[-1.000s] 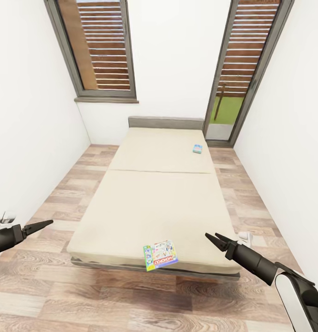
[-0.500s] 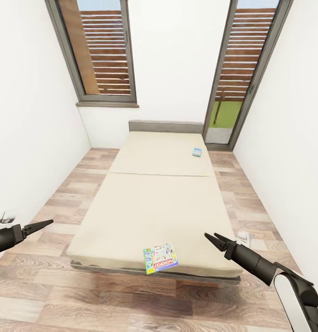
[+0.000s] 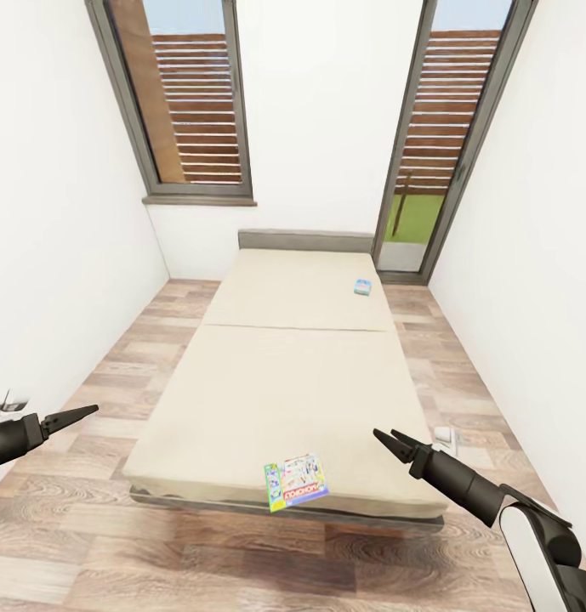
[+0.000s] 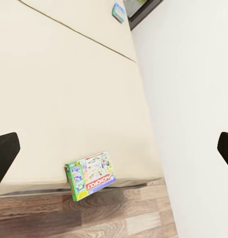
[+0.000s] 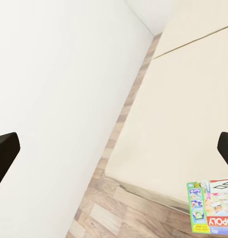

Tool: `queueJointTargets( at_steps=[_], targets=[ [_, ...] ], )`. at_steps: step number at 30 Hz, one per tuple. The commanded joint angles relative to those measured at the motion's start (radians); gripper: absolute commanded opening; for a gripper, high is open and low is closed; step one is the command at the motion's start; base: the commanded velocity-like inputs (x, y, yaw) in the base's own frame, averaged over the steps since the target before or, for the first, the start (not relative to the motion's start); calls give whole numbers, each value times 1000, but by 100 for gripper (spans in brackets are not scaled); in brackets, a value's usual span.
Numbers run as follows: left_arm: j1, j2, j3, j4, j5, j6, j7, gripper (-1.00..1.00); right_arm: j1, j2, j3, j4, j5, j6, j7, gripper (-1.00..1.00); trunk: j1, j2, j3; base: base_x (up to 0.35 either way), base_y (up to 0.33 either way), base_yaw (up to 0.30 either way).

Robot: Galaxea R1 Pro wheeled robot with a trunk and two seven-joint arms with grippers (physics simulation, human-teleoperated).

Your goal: Put all the toys in the child's room - the three board games (two on the bed and one on the table), the two jigsaw puzzles on the table, and the tennis ball on the table - inside the toy box on the table in the child's room.

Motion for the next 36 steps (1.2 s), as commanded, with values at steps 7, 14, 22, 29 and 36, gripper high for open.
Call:
queueJointTargets(
  at_steps=[7, 14, 22, 29, 36],
  targets=[
    [-1, 0, 1, 0, -2, 4, -4, 100, -1, 1, -1, 0, -5, 6, 1, 100, 1, -2, 10, 0, 0, 0],
    [-1, 0, 1, 0, -2, 4, -4, 100, 0, 1, -1, 0, -5, 6, 1, 100, 1, -2, 22, 0, 0, 0],
    [-1, 0, 1, 0, -2, 3, -4, 100, -1, 1, -1, 0, -5, 6, 1, 100, 1, -2, 35, 0, 0, 0],
    [-1, 0, 1, 0, -2, 3, -4, 100, -1, 1, -1, 0, -5, 6, 1, 100, 1, -2, 47, 0, 0, 0],
    [-1, 0, 1, 0, -2, 3, -4, 100, -1, 1, -1, 0, -5, 6, 1, 100, 1, -2, 58, 0, 0, 0]
  ],
)
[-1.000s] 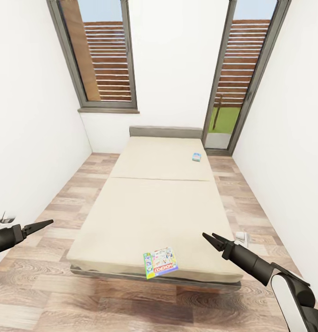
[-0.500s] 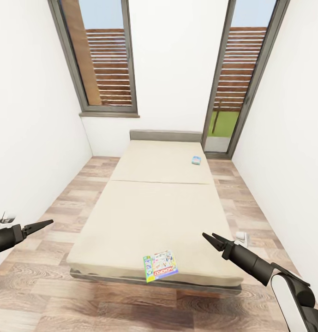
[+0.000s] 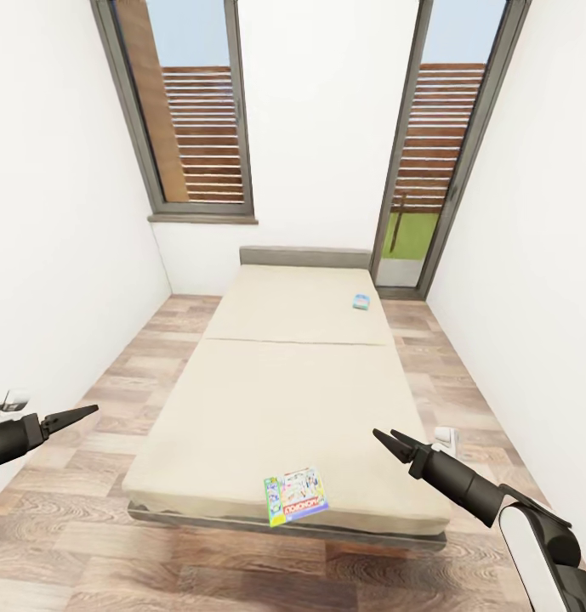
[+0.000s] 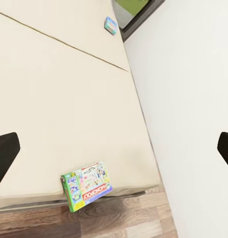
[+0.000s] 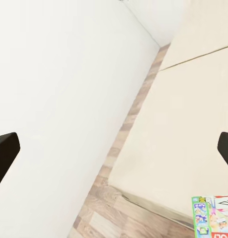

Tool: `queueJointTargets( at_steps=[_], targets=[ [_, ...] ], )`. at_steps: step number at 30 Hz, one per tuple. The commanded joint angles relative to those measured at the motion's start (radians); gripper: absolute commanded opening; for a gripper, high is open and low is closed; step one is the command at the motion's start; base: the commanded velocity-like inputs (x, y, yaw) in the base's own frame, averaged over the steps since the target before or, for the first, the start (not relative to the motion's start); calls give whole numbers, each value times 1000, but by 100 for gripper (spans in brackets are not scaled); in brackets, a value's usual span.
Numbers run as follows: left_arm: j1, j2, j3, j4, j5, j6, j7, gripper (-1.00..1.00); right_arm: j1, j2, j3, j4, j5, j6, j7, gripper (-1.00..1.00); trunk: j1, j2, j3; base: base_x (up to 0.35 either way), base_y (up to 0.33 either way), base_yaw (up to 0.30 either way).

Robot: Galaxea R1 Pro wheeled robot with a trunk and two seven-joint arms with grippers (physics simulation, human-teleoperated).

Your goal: Put all the toys in the child's room - the three board games (two on the bed and one on the table), the two jigsaw puzzles on the table, and the tennis ball on the table - inside the toy box on the table in the child's room.

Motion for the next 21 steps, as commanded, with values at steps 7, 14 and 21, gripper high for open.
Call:
queueJointTargets(
  at_steps=[7, 14, 21],
  targets=[
    [-1, 0, 1, 0, -2, 3, -4, 100, -1, 0, -1, 0, -5, 7, 1, 100, 1, -2, 10, 0, 0, 0],
    [-1, 0, 1, 0, -2, 3, -4, 100, -1, 0, -1, 0, -5, 7, 0, 100, 1, -2, 21, 0, 0, 0],
    [-1, 0, 1, 0, -2, 3, -4, 100, -1, 0, -1, 0, -5, 7, -3, 100, 1, -2, 33, 0, 0, 0]
  ],
)
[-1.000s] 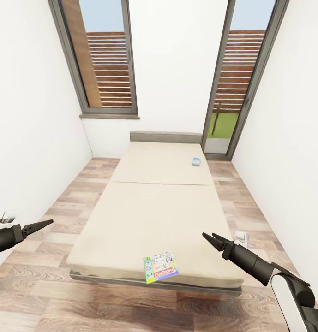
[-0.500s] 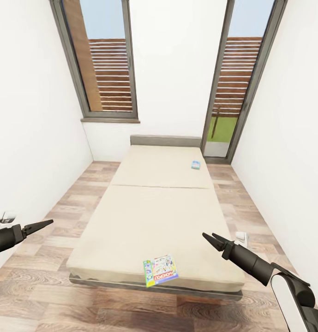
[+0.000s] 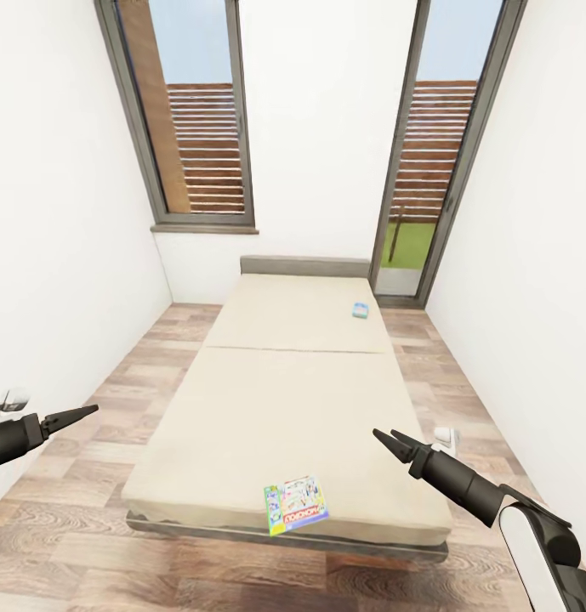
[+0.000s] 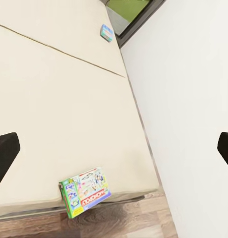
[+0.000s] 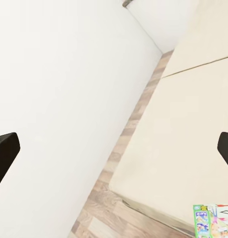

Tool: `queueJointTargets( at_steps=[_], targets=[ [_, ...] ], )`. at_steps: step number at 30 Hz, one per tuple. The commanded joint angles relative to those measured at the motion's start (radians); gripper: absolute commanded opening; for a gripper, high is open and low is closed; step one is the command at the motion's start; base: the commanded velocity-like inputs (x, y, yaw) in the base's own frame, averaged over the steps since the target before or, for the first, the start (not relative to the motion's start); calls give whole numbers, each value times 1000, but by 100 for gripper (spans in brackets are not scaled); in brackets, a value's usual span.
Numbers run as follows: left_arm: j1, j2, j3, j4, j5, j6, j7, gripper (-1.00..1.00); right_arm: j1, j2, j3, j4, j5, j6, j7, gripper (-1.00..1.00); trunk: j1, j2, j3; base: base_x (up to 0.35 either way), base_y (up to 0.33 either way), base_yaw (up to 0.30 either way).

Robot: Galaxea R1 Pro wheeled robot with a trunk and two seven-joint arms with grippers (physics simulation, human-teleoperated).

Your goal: Put all the toys in the child's room - the three board games (two on the bed and one on the table), the two jigsaw puzzles on the table, and the tennis ball on the table - inside the toy box on the table in the child's room.

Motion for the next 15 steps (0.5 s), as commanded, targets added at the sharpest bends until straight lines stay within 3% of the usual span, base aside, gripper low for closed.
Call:
queueJointTargets(
  at_steps=[1, 15],
  targets=[
    [-1, 0, 1, 0, -2, 4, -4, 100, -1, 0, -1, -1, -5, 7, 0, 100, 1, -2, 0, 0, 0, 0],
    [-1, 0, 1, 0, -2, 4, -4, 100, -1, 0, -1, 0, -5, 7, -5, 100, 1, -2, 23, 0, 0, 0]
  ],
)
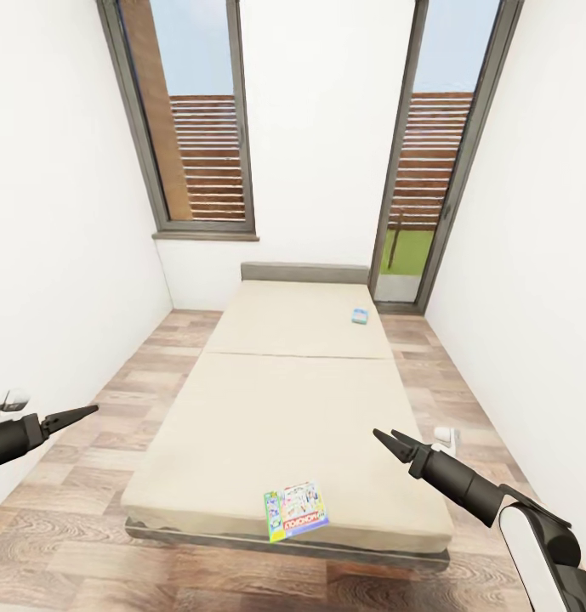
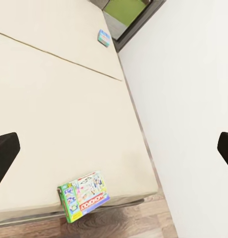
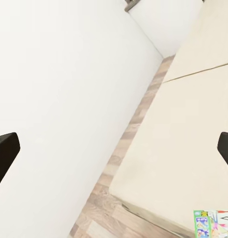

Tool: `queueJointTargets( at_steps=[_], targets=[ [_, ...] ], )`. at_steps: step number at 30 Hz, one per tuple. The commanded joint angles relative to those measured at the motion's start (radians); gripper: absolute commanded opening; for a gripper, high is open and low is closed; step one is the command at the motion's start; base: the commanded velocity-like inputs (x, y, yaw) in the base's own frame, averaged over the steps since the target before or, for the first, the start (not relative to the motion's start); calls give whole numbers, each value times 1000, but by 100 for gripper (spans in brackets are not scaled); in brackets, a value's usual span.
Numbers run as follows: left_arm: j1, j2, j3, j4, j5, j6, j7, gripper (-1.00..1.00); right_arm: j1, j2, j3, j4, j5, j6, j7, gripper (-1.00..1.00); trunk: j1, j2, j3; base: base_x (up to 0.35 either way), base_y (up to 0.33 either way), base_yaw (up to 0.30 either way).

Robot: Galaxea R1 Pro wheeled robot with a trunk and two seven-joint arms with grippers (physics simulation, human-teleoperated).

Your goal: Put all the toys in the child's room - the three board games (two on the bed and one on the table), the two jigsaw puzzles on the table, and the tennis ball on the table - inside the toy box on the table in the child's room.

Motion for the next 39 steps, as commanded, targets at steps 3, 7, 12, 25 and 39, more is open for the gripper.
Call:
queueJointTargets(
  at_steps=[3, 7, 12, 25, 39],
  targets=[
    [-1, -1, -2, 0, -2, 4, -4, 100, -1, 0, -1, 1, -5, 7, 1, 100, 1, -2, 3, 0, 0, 0],
    [-1, 0, -24, 0, -4, 3, -4, 100, -1, 0, -1, 1, -5, 7, 1, 100, 1, -2, 10, 0, 0, 0],
    [-1, 0, -40, 0, -5, 0, -4, 100, -1, 0, -1, 1, -5, -2, 0, 100, 1, -2, 18, 0, 0, 0],
    [-1, 0, -44, 0, -5, -2, -4, 100, -1, 0, 0, 1, -5, -6, -20, 100, 1, -2, 40, 0, 0, 0],
    [-1, 0, -44, 0, -5, -2, -4, 100, -1, 1, 5, 1, -5, -7, -28, 100, 1, -2, 63, 0, 0, 0]
  ],
)
